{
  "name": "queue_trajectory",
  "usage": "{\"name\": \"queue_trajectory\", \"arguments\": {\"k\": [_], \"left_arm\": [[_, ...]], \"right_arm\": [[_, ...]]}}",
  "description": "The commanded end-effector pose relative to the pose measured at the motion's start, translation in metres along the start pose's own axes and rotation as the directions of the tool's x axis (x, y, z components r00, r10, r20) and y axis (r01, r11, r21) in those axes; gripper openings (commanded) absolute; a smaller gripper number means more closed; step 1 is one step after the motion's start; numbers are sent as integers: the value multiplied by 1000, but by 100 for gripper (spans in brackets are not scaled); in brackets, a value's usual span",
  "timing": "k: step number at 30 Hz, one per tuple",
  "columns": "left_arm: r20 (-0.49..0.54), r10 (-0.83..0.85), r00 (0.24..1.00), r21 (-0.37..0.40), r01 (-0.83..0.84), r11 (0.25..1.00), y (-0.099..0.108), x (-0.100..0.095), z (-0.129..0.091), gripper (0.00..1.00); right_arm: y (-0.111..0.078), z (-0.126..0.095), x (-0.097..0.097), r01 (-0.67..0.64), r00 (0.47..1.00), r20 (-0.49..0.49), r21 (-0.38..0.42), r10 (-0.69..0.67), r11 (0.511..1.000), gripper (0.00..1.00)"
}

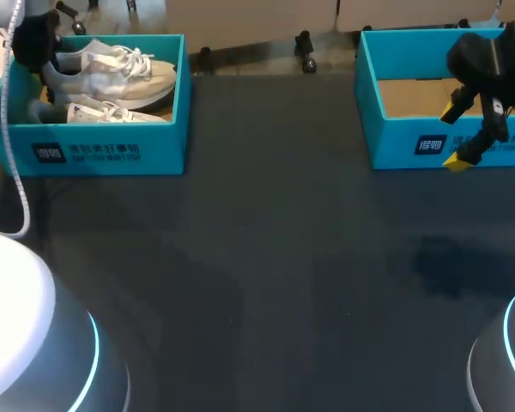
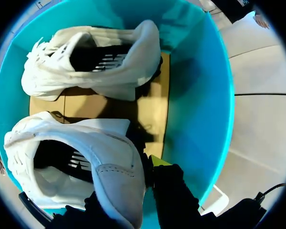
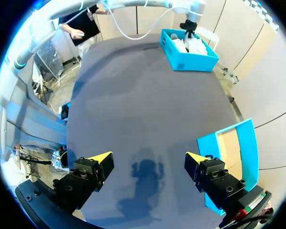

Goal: Take the shoe out of the shoebox, open the shoe tongue, remove and reinsert the insole, then place the shoe into the shoebox

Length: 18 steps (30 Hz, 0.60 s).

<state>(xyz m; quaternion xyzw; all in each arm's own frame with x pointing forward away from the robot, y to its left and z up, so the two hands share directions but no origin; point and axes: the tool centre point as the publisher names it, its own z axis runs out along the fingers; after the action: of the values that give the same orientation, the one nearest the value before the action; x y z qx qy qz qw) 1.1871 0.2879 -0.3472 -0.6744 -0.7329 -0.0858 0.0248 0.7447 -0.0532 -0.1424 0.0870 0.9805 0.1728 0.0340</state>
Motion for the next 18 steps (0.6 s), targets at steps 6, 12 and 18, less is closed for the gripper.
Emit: {"name": "queue_trajectory", "arguments": {"k": [6, 12, 18], "left_arm": [[-2, 31, 1000, 24, -31, 999, 15, -3, 22, 0], [-5, 42, 999, 24, -42, 999, 16, -6, 34, 0], [-10, 42, 999, 35, -42, 999, 15, -7, 40, 0]], "right_arm": [[1, 1, -1, -1, 1000, -2, 3, 1, 1000, 100], [1, 1, -1, -1, 1000, -2, 3, 1, 1000, 100], [1, 1, -1, -1, 1000, -2, 3, 1, 1000, 100]]}}
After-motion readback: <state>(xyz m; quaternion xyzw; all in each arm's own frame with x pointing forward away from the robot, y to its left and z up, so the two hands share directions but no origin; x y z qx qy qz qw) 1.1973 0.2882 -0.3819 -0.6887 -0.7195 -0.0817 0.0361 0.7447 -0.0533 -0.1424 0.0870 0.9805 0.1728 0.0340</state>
